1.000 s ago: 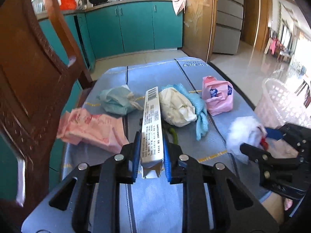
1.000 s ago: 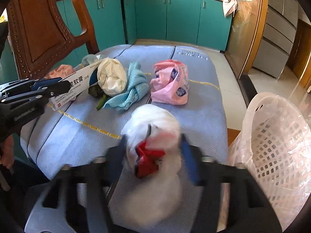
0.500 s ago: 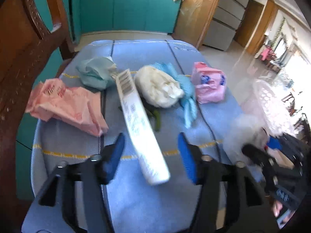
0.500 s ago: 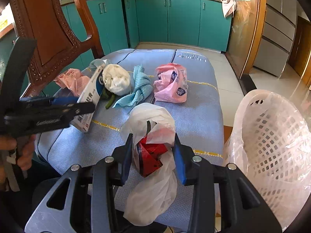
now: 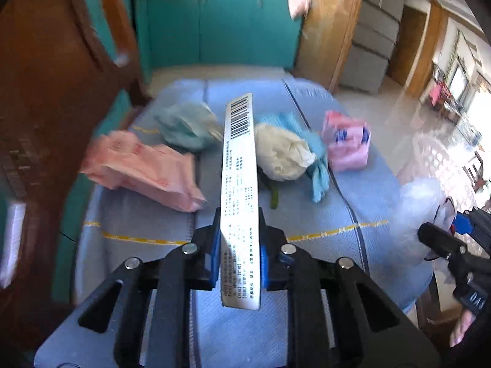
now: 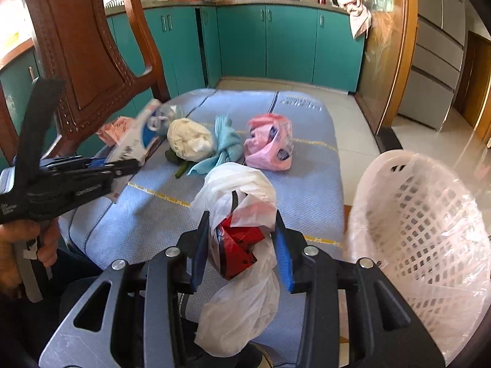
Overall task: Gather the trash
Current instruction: 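Carry the white bag and white box over the basket and release both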
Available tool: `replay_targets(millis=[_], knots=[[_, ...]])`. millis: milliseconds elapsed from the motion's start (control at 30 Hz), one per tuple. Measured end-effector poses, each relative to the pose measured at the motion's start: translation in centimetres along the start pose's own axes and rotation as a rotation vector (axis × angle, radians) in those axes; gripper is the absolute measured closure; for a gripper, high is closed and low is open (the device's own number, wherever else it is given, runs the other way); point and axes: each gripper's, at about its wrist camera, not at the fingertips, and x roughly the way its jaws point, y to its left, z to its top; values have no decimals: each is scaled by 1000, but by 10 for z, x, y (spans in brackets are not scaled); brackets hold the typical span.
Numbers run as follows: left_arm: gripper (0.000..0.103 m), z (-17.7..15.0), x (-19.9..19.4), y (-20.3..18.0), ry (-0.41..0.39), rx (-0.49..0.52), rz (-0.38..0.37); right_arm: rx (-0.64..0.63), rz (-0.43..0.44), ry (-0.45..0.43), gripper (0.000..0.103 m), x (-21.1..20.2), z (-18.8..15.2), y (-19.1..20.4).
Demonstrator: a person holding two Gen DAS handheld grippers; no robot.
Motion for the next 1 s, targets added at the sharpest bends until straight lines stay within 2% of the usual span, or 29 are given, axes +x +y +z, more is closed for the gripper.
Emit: replay_targets(millis=[100, 167, 233, 333, 400, 433, 633, 733, 1000], knots=[[83, -8, -34, -8, -128, 17, 93, 27, -10, -35, 64, -15, 1, -12], [83, -11, -56, -20, -208, 49, 114, 49, -32, -62, 64, -26, 1, -24], [83, -13, -69, -35, -248, 88, 109, 70, -63, -89, 64, -39, 1, -38], [82, -8, -78, -69, -262, 152, 21, 109, -122, -122, 64, -58, -2, -66], [82, -5, -77, -88, -239, 164, -86, 142, -169, -134, 64, -69, -7, -89], [82, -2, -74, -101, -214, 165, -162, 159, -187, -134, 64, -73, -11, -99], [82, 13, -63, -172, -177, 245, -382, 264, -265, -116, 64, -89, -39, -153], [82, 20, -42, -208, -134, 288, -456, 293, -297, -120, 64, -97, -50, -171], [78, 36, 1, -271, -10, 348, -575, 355, -343, -127, 64, -109, -61, -206]])
